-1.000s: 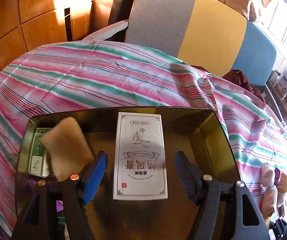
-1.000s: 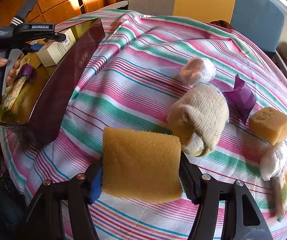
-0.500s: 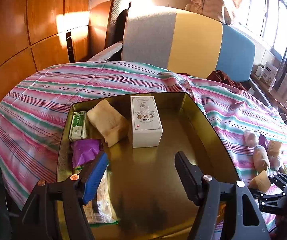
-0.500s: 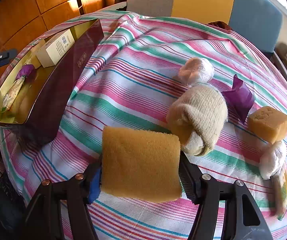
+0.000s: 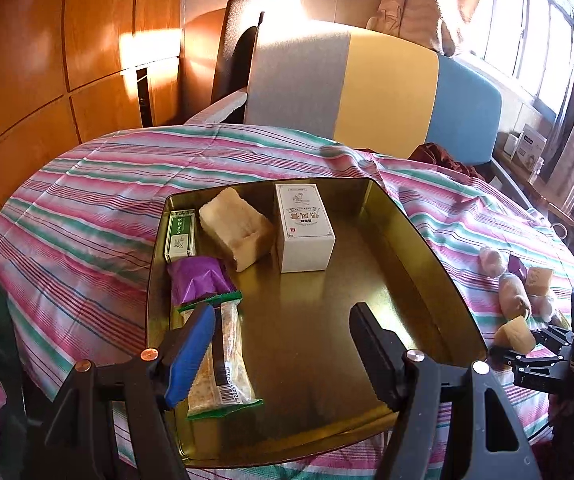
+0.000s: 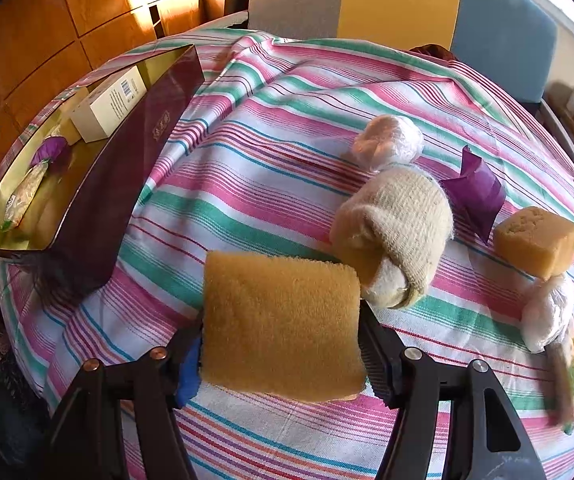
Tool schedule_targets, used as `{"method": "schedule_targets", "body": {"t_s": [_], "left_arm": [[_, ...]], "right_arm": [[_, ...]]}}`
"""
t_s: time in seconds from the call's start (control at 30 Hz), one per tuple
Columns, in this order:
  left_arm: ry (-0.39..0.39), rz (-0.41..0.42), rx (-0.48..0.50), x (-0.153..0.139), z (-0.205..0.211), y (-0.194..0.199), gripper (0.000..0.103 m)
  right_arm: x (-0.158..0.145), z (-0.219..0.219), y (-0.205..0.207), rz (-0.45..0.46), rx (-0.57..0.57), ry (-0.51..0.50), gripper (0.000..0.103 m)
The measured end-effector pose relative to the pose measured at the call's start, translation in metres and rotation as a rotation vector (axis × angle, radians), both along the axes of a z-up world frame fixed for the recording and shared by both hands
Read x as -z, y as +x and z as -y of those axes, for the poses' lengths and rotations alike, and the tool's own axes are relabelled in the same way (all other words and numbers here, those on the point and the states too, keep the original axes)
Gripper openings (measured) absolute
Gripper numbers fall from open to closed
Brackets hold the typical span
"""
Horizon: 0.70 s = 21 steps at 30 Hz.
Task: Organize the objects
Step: 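Carry the yellow sponge into the tray beside the white box and release with right gripper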
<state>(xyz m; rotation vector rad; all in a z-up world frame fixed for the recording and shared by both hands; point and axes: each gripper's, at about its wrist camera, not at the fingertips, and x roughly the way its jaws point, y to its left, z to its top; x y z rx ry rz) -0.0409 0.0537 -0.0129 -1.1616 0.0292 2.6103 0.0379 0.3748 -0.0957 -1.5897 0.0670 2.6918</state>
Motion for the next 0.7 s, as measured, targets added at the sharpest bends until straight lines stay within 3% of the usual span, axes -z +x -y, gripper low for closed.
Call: {"method": "schedule_targets", "body": {"t_s": [0.53, 0.7], "left_arm": [[0.036, 0.045, -0.015, 0.016, 0.025, 0.001, 0.071], [0.039, 0.052, -0.023, 0.019, 0.031, 0.001, 0.071]], "right_arm": [[-0.006, 0.007, 0.004, 0.010, 0.155, 0.002, 0.061], [-0.022, 0.009, 0.003, -0.013, 0.185, -0.029, 0.061]]}}
